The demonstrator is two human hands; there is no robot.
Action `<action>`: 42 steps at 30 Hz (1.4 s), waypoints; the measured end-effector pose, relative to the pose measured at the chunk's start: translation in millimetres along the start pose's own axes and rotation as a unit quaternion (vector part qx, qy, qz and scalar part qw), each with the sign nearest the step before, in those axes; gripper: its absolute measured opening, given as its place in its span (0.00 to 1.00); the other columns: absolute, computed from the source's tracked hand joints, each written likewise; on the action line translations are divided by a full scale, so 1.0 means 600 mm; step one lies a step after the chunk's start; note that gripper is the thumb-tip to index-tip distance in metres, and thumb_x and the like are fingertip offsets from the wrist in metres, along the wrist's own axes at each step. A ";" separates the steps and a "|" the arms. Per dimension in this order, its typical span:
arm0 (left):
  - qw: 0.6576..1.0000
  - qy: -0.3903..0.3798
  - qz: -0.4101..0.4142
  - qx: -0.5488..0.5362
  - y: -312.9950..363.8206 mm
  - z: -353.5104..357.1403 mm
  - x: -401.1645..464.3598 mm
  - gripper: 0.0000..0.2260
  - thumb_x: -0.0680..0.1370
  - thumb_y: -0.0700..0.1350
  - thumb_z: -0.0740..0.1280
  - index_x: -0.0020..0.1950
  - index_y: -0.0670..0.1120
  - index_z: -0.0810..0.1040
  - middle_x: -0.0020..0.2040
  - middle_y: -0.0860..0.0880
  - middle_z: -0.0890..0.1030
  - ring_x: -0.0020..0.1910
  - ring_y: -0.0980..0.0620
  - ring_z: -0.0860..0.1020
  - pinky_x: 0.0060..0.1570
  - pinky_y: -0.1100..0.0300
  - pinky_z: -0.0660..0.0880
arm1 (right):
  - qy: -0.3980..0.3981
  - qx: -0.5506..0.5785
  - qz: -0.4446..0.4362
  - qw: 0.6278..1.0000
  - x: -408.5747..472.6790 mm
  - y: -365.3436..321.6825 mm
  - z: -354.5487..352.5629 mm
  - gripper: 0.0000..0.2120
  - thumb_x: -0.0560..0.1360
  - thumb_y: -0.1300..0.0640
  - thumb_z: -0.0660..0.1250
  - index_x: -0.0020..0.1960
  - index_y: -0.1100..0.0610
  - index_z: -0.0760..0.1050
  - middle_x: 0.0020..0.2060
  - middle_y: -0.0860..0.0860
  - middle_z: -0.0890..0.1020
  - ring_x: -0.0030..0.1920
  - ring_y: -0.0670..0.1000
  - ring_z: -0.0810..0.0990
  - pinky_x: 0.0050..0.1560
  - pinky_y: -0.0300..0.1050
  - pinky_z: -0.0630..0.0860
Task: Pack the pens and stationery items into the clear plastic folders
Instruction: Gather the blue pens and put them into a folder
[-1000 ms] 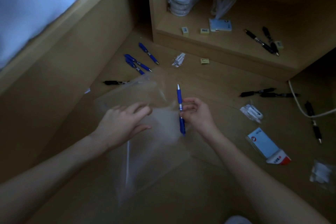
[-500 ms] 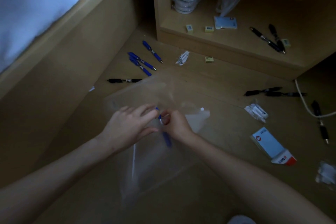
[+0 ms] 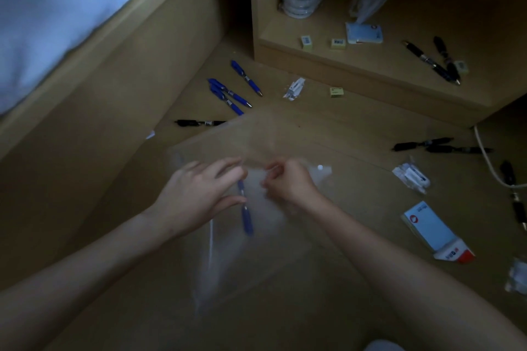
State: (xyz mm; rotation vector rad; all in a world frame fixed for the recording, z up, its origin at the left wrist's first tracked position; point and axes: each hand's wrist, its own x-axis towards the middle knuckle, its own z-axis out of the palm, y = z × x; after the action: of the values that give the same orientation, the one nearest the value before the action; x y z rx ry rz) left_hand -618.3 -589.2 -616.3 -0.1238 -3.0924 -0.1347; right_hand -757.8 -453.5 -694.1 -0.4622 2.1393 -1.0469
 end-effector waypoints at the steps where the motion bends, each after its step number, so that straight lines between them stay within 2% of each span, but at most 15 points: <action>1: 1.000 0.004 -0.004 0.004 -0.004 -0.001 -0.002 0.17 0.75 0.61 0.54 0.53 0.50 0.68 0.58 0.47 0.81 0.41 0.45 0.83 0.39 0.56 0.77 | 0.015 0.011 -0.013 1.000 0.006 -0.008 -0.013 0.13 0.71 0.67 0.71 0.55 0.63 0.76 0.34 0.49 0.76 0.33 0.44 0.74 0.35 0.32 0.70; 7: 0.997 0.031 -0.074 0.022 -0.037 0.001 -0.013 0.17 0.74 0.61 0.55 0.53 0.50 0.68 0.55 0.47 0.81 0.34 0.45 0.82 0.33 0.54 0.77 | 0.084 -0.021 -0.106 0.991 0.044 -0.065 -0.070 0.12 0.72 0.66 0.71 0.55 0.58 0.77 0.41 0.49 0.78 0.42 0.48 0.77 0.49 0.43 0.76; 10: 0.991 0.016 -0.136 0.001 -0.040 0.000 -0.022 0.15 0.74 0.61 0.57 0.51 0.51 0.67 0.50 0.47 0.81 0.32 0.44 0.81 0.29 0.54 0.76 | 0.068 -0.114 -0.120 0.984 0.065 -0.116 -0.094 0.12 0.73 0.63 0.70 0.56 0.58 0.77 0.45 0.50 0.79 0.46 0.47 0.77 0.52 0.40 0.75; 12: 0.982 0.009 -0.182 -0.039 -0.032 -0.011 -0.026 0.14 0.75 0.59 0.61 0.53 0.53 0.65 0.56 0.47 0.79 0.39 0.43 0.82 0.34 0.52 0.77 | 0.047 -0.190 -0.131 0.972 0.079 -0.165 -0.117 0.13 0.74 0.61 0.70 0.58 0.58 0.76 0.48 0.50 0.79 0.49 0.47 0.78 0.50 0.36 0.72; 13: 0.976 -0.019 -0.209 -0.057 -0.027 -0.020 -0.025 0.14 0.76 0.58 0.62 0.57 0.54 0.64 0.62 0.48 0.75 0.47 0.44 0.81 0.42 0.51 0.77 | 0.042 -0.231 -0.137 0.962 0.087 -0.188 -0.128 0.14 0.75 0.61 0.69 0.60 0.58 0.75 0.49 0.50 0.79 0.51 0.48 0.78 0.50 0.36 0.71; 16: 0.959 -0.089 -0.256 -0.082 -0.022 -0.034 -0.022 0.17 0.79 0.60 0.56 0.65 0.59 0.57 0.74 0.52 0.61 0.64 0.48 0.73 0.59 0.53 0.70 | 0.046 -0.298 -0.138 0.943 0.107 -0.246 -0.149 0.15 0.76 0.62 0.67 0.62 0.58 0.73 0.53 0.52 0.79 0.53 0.49 0.78 0.49 0.38 0.71; 18: 0.958 -0.089 -0.257 -0.088 -0.026 -0.037 -0.016 0.18 0.79 0.60 0.56 0.65 0.59 0.53 0.75 0.51 0.60 0.65 0.48 0.72 0.61 0.54 0.69 | 0.054 -0.316 -0.135 0.938 0.117 -0.260 -0.154 0.15 0.76 0.63 0.67 0.62 0.57 0.73 0.53 0.53 0.80 0.52 0.50 0.78 0.48 0.39 0.72; 21: 0.956 -0.121 -0.255 -0.084 -0.034 -0.033 -0.005 0.20 0.80 0.60 0.55 0.69 0.56 0.59 0.73 0.51 0.61 0.65 0.49 0.71 0.59 0.54 0.70 | 0.049 -0.340 -0.150 0.927 0.135 -0.247 -0.148 0.16 0.77 0.65 0.64 0.64 0.58 0.73 0.53 0.53 0.79 0.53 0.51 0.78 0.49 0.39 0.72; 25: 0.952 -0.134 -0.270 -0.056 -0.032 -0.042 0.005 0.20 0.80 0.61 0.53 0.70 0.56 0.57 0.75 0.50 0.57 0.66 0.49 0.69 0.58 0.55 0.69 | 0.009 -0.329 -0.146 0.933 0.183 -0.203 -0.129 0.16 0.77 0.64 0.64 0.64 0.57 0.73 0.56 0.55 0.79 0.56 0.52 0.78 0.55 0.44 0.75; 27: 0.956 -0.089 -0.279 -0.032 -0.029 -0.046 0.003 0.19 0.79 0.61 0.56 0.67 0.55 0.61 0.72 0.50 0.63 0.62 0.48 0.74 0.54 0.53 0.73 | -0.013 -0.320 -0.144 0.936 0.210 -0.182 -0.119 0.16 0.77 0.64 0.63 0.64 0.57 0.73 0.57 0.55 0.79 0.57 0.53 0.78 0.54 0.42 0.74; 29: 0.964 0.000 -0.267 -0.008 -0.030 -0.038 0.002 0.19 0.72 0.60 0.67 0.56 0.52 0.68 0.61 0.47 0.76 0.45 0.46 0.82 0.35 0.52 0.77 | -0.028 -0.320 -0.143 0.936 0.238 -0.167 -0.108 0.18 0.76 0.63 0.64 0.65 0.56 0.73 0.58 0.56 0.79 0.57 0.54 0.78 0.56 0.46 0.74; 31: 0.969 0.040 -0.241 0.023 -0.035 -0.019 0.001 0.23 0.65 0.59 0.74 0.49 0.51 0.67 0.51 0.46 0.82 0.33 0.47 0.82 0.22 0.56 0.73 | -0.050 -0.320 -0.151 0.934 0.265 -0.159 -0.097 0.20 0.76 0.61 0.65 0.67 0.54 0.71 0.59 0.55 0.78 0.58 0.54 0.77 0.57 0.47 0.74; 36: 0.966 0.071 -0.242 0.057 -0.045 -0.021 0.012 0.17 0.72 0.62 0.56 0.50 0.50 0.69 0.50 0.47 0.82 0.33 0.48 0.82 0.22 0.63 0.69 | -0.136 -0.299 -0.228 0.916 0.310 -0.166 -0.084 0.21 0.76 0.64 0.66 0.67 0.54 0.71 0.63 0.51 0.76 0.63 0.49 0.74 0.57 0.37 0.67; 40: 0.964 0.038 -0.256 0.060 -0.063 -0.037 0.019 0.18 0.73 0.63 0.54 0.48 0.51 0.71 0.51 0.49 0.81 0.30 0.51 0.80 0.20 0.65 0.60 | -0.194 -0.389 -0.322 0.841 0.340 -0.186 -0.072 0.27 0.73 0.69 0.66 0.70 0.53 0.70 0.69 0.53 0.70 0.70 0.52 0.66 0.67 0.43 0.62; 42: 0.967 0.022 -0.248 0.060 -0.069 -0.041 0.020 0.19 0.74 0.64 0.53 0.48 0.51 0.70 0.51 0.50 0.81 0.29 0.51 0.79 0.19 0.63 0.64 | -0.215 -0.437 -0.366 0.793 0.357 -0.194 -0.059 0.27 0.74 0.69 0.66 0.70 0.52 0.70 0.73 0.53 0.66 0.73 0.54 0.62 0.70 0.46 0.57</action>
State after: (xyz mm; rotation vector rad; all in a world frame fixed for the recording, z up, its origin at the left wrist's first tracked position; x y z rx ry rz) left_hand -632.4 -631.8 -594.9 0.6499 -3.0026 0.0340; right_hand -930.1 -629.3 -679.7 -1.8802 1.9019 -0.1363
